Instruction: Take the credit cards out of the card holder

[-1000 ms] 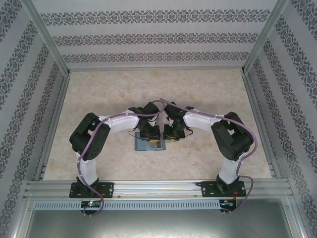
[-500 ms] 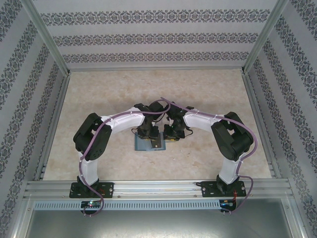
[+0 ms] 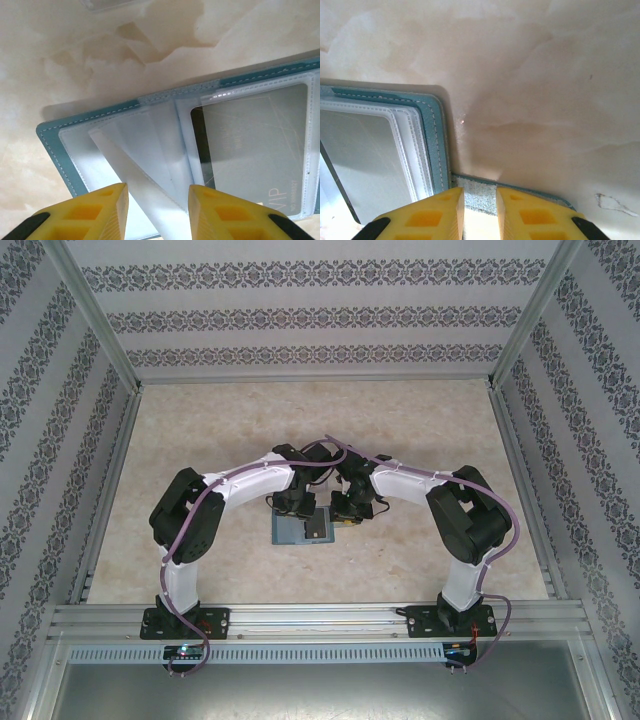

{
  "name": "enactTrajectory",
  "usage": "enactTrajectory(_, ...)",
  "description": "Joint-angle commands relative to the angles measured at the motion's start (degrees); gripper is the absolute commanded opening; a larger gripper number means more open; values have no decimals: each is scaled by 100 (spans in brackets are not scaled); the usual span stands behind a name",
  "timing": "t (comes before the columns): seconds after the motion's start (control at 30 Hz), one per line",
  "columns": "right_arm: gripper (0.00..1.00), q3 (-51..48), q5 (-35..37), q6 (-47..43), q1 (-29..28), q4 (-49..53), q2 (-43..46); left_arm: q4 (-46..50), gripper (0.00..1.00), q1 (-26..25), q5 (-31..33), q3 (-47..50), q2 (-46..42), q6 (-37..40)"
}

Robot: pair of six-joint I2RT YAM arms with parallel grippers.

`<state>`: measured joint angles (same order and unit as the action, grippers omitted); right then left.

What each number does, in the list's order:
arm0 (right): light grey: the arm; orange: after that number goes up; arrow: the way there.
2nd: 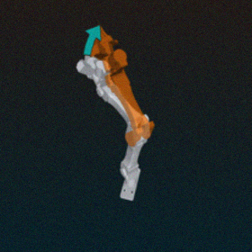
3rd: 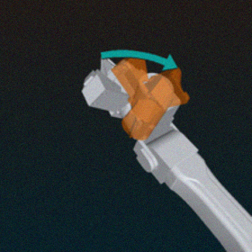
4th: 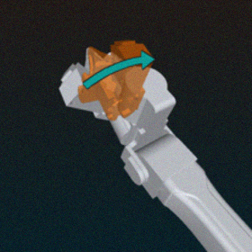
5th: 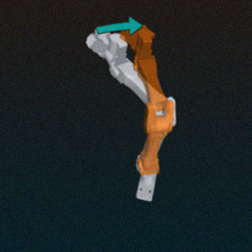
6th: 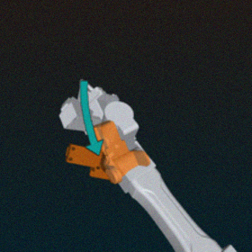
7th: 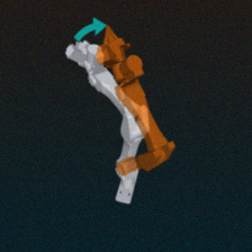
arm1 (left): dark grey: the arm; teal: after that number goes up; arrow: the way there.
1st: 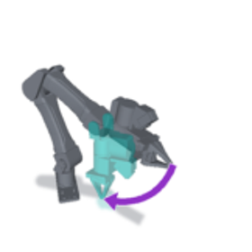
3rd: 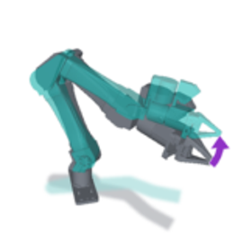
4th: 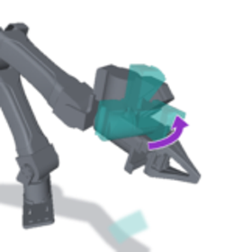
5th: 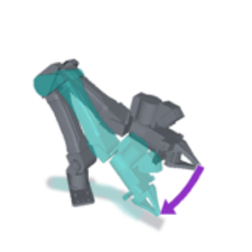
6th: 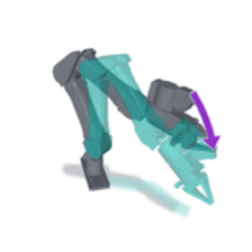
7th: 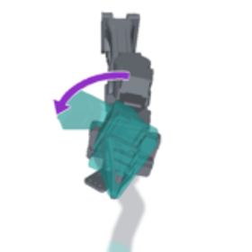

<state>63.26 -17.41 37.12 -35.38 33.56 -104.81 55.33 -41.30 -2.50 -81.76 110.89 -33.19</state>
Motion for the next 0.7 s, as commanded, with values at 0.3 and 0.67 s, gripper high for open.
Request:
enactTrajectory(0.3,25,26,36,-93,58,133,-153,385,37,-80,227,-130,-72,67)
enactTrajectory(0.67,25,54,28,-115,57,145,-180,422,36,-80,283,-147,-175,49)
